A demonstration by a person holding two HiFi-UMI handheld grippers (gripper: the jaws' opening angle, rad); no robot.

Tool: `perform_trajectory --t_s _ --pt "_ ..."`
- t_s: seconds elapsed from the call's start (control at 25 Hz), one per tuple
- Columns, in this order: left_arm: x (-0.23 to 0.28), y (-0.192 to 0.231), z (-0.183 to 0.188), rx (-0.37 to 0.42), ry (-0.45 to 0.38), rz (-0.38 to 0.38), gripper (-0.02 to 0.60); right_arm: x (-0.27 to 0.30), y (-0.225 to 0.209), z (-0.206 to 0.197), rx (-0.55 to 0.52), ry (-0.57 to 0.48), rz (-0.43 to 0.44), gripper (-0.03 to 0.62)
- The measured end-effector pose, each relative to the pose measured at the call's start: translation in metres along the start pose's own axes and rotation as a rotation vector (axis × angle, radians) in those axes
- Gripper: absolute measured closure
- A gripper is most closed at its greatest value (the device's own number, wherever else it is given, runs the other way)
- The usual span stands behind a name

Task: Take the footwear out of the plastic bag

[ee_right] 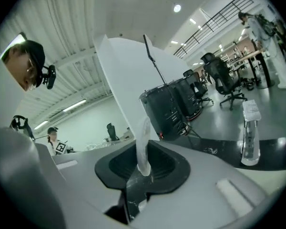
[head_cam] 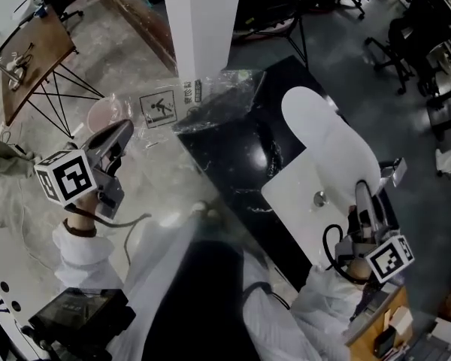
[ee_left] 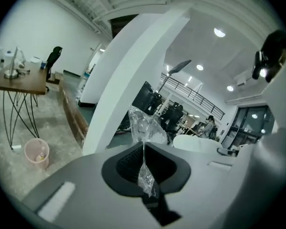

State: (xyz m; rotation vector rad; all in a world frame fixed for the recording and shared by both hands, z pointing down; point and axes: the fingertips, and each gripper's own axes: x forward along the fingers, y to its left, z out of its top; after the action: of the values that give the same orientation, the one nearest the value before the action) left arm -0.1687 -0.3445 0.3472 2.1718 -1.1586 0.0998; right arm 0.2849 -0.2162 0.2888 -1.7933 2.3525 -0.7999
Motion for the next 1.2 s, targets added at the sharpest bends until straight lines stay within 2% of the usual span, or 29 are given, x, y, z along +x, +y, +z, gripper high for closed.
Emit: perform_trajectory --t_s 0.24,0.36,0.48,0.68,1.2 --pt "0.033 -0.024 0.008 0.167 -0.098 0.101 0.571 0.034 0.012 -0.014 -0.094 -0.047 -0.147 0.523" --pt "0.043 -0.038 0.008 0.264 -0.143 0.154 0.571 0.047 0.019 -0.023 -0.217 -0.047 -0.243 0.523" --pt "0.051 -0.049 0.002 0.324 -0.153 0.184 0.572 0.060 0.031 -0.032 -0.282 -0.034 -0.271 0.523" --pt "0.058 -0.065 -0.005 0.322 -0.152 0.165 0.572 0.069 0.046 -0.041 -0.298 -0.017 -0.233 0.525" --pt "0.059 -0.073 0.000 0.313 -0.156 0.137 0.572 0.070 0.054 -0.032 -0.330 -0.040 -0.252 0.525"
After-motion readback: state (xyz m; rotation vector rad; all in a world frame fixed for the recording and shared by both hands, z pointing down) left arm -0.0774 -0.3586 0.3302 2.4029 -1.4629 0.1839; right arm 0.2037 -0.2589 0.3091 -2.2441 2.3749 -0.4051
